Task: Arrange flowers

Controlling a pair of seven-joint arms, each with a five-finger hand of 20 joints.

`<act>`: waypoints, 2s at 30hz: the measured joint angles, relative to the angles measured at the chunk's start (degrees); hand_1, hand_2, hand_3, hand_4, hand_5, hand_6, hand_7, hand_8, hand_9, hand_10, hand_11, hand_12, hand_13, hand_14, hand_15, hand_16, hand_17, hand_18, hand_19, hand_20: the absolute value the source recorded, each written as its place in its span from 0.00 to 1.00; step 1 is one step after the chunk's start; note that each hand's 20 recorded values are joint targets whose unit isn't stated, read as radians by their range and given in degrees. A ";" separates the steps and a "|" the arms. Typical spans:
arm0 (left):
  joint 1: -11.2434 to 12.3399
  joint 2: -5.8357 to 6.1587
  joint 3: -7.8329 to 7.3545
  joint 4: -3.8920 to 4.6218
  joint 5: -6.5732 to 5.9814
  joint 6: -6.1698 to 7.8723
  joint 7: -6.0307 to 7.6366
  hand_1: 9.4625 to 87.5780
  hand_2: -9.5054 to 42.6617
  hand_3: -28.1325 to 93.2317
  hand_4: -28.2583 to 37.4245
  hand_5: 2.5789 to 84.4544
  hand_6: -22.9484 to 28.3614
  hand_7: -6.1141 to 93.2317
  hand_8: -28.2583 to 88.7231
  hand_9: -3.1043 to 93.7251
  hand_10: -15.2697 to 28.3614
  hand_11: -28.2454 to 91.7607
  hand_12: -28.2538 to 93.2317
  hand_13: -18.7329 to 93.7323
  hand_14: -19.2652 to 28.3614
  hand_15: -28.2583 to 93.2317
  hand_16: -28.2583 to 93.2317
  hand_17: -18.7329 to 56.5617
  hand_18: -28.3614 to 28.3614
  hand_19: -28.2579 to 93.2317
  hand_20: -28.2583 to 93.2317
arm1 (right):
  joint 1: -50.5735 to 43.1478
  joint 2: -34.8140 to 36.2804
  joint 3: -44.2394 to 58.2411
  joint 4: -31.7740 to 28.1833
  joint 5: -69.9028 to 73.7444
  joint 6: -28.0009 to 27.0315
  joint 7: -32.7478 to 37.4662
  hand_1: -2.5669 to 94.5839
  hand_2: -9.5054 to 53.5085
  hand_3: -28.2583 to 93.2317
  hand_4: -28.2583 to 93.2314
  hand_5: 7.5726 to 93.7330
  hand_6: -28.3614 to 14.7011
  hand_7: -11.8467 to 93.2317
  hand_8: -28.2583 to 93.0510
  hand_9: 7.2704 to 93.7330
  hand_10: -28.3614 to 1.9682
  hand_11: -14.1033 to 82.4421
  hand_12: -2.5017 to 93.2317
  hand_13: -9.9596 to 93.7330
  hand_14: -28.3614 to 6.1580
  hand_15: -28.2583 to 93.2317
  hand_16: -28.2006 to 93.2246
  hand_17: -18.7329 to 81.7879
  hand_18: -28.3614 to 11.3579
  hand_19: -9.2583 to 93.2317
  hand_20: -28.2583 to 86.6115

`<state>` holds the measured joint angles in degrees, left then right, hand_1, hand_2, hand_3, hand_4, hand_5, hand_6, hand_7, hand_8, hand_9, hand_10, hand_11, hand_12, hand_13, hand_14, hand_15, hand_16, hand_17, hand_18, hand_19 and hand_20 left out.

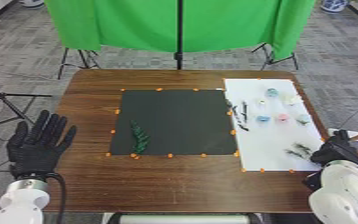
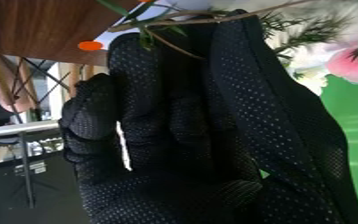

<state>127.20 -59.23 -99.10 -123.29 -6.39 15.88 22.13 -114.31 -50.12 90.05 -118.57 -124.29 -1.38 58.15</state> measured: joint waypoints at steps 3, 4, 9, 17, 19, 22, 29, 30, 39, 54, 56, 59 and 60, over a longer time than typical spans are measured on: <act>-0.03 0.00 0.00 0.01 0.00 0.01 -0.05 0.25 0.45 0.85 0.00 0.59 0.57 0.24 0.15 0.47 0.69 0.44 0.32 0.46 0.70 0.55 0.17 0.20 0.74 0.54 0.36 | -0.26 0.00 -0.19 -0.06 -0.50 0.37 -0.07 0.66 0.00 0.79 0.00 0.82 0.61 0.41 0.40 0.87 0.52 0.31 0.56 0.75 0.57 0.67 0.61 0.57 0.10 0.97 0.58; -0.02 0.00 -0.01 0.00 0.00 0.01 -0.05 0.25 0.45 0.85 0.00 0.59 0.57 0.24 0.15 0.47 0.69 0.44 0.32 0.46 0.70 0.55 0.17 0.20 0.74 0.54 0.36 | -0.27 0.02 -0.27 -0.13 -0.61 0.53 -0.07 0.66 0.00 0.79 0.00 0.82 0.61 0.41 0.40 0.87 0.53 0.32 0.56 0.75 0.56 0.67 0.61 0.57 0.10 0.97 0.58; 0.16 -0.04 -0.04 -0.04 -0.01 0.01 -0.04 0.25 0.45 0.85 0.00 0.59 0.57 0.24 0.15 0.47 0.69 0.44 0.32 0.46 0.71 0.56 0.18 0.20 0.74 0.54 0.36 | -0.28 0.37 -0.93 -1.48 -1.47 2.40 -0.18 0.65 0.00 0.79 0.01 0.80 0.61 0.43 0.40 0.86 0.56 0.38 0.60 0.76 0.51 0.73 0.62 0.59 0.10 0.99 0.61; 0.25 -0.01 -0.12 -0.04 -0.03 0.00 -0.05 0.25 0.45 0.85 0.00 0.59 0.57 0.24 0.15 0.47 0.69 0.44 0.32 0.46 0.73 0.60 0.19 0.19 0.76 0.57 0.38 | 1.82 2.07 -4.04 -5.55 -3.85 7.46 -1.25 0.64 0.00 0.80 0.03 0.78 0.62 0.46 0.40 0.85 0.60 0.47 0.65 0.78 0.45 0.80 0.62 0.63 0.12 1.00 0.68; 0.33 0.00 -0.12 -0.06 -0.03 0.00 -0.05 0.25 0.45 0.85 0.00 0.59 0.57 0.24 0.15 0.47 0.69 0.44 0.32 0.46 0.73 0.60 0.18 0.19 0.76 0.57 0.38 | 3.93 2.45 -6.37 -5.82 -4.26 7.78 -1.84 0.64 0.00 0.80 0.03 0.78 0.62 0.46 0.39 0.85 0.59 0.47 0.65 0.78 0.45 0.80 0.62 0.63 0.12 1.00 0.68; 0.45 0.05 -0.10 -0.07 -0.03 0.02 -0.05 0.25 0.45 0.85 0.00 0.59 0.57 0.24 0.15 0.47 0.69 0.44 0.32 0.46 0.73 0.60 0.18 0.19 0.76 0.57 0.39 | 8.49 2.70 -11.45 -5.75 -4.55 7.85 -3.31 0.64 0.00 0.80 0.03 0.78 0.62 0.47 0.39 0.85 0.59 0.47 0.65 0.78 0.45 0.80 0.62 0.63 0.12 1.00 0.68; -0.05 0.26 0.56 0.06 0.03 0.23 -0.49 0.25 0.45 0.85 0.00 0.59 0.57 0.24 0.15 0.47 0.69 0.44 0.32 0.46 0.73 0.61 0.18 0.19 0.76 0.57 0.39 | 21.05 0.55 -25.16 -3.71 -5.65 8.03 -6.91 0.63 0.00 0.80 0.04 0.78 0.62 0.47 0.39 0.85 0.59 0.47 0.65 0.78 0.44 0.81 0.61 0.64 0.12 1.00 0.68; -0.26 0.32 0.77 0.08 0.02 0.43 -0.56 0.25 0.45 0.85 0.00 0.59 0.57 0.24 0.15 0.47 0.69 0.44 0.32 0.46 0.73 0.61 0.18 0.19 0.76 0.57 0.39 | 22.73 -0.30 -26.91 -3.09 -6.18 8.03 -7.18 0.63 0.00 0.80 0.04 0.78 0.62 0.47 0.40 0.85 0.59 0.47 0.65 0.78 0.44 0.81 0.61 0.64 0.11 1.00 0.68; -6.65 1.45 7.13 2.35 -0.29 0.93 -1.39 0.25 0.45 0.85 0.00 0.59 0.57 0.25 0.15 0.47 0.69 0.44 0.32 0.46 0.73 0.61 0.18 0.19 0.76 0.57 0.39 | 35.88 -12.29 -39.38 8.65 -9.29 4.83 -8.90 0.64 0.00 0.80 0.05 0.79 0.60 0.45 0.40 0.85 0.56 0.48 0.64 0.78 0.41 0.81 0.60 0.64 0.07 1.00 0.68; -9.00 2.36 8.39 2.82 0.57 2.23 -4.79 0.25 0.44 0.85 0.00 0.59 0.57 0.25 0.15 0.47 0.69 0.44 0.32 0.46 0.73 0.60 0.18 0.19 0.76 0.56 0.38 | 35.61 -26.30 -44.70 17.86 -18.18 1.47 -10.82 0.61 0.00 0.78 0.06 0.78 0.59 0.45 0.41 0.83 0.49 0.51 0.60 0.78 0.38 0.82 0.59 0.64 0.05 1.00 0.67; -9.45 2.36 8.89 3.34 0.80 2.23 -5.53 0.25 0.44 0.85 0.00 0.59 0.57 0.25 0.15 0.47 0.69 0.44 0.32 0.46 0.73 0.60 0.18 0.20 0.76 0.56 0.38 | 34.09 -27.86 -44.33 18.40 -18.61 0.60 -12.38 0.58 0.00 0.78 0.06 0.76 0.58 0.44 0.40 0.81 0.45 0.53 0.55 0.77 0.37 0.81 0.58 0.63 0.04 1.00 0.65; -10.59 2.33 9.93 4.32 0.92 2.23 -6.58 0.25 0.44 0.85 0.00 0.59 0.57 0.24 0.15 0.47 0.69 0.44 0.32 0.46 0.72 0.60 0.18 0.20 0.75 0.56 0.38 | 31.83 -30.31 -44.01 19.80 -19.27 0.65 -14.86 0.57 0.00 0.79 0.06 0.74 0.55 0.40 0.39 0.80 0.41 0.53 0.52 0.76 0.37 0.80 0.57 0.62 0.03 1.00 0.63; -10.99 2.32 10.23 4.58 0.92 2.22 -6.88 0.25 0.44 0.85 0.00 0.59 0.57 0.25 0.15 0.47 0.69 0.44 0.32 0.46 0.72 0.60 0.18 0.20 0.75 0.56 0.38 | 31.29 -30.95 -44.06 20.37 -19.51 0.88 -15.22 0.57 0.00 0.79 0.06 0.73 0.54 0.38 0.39 0.79 0.41 0.53 0.52 0.75 0.36 0.80 0.56 0.62 0.03 1.00 0.63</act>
<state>116.21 -56.91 -88.87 -118.71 -5.47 18.10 15.25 -83.02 -81.07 46.00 -98.19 -143.80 -0.50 42.93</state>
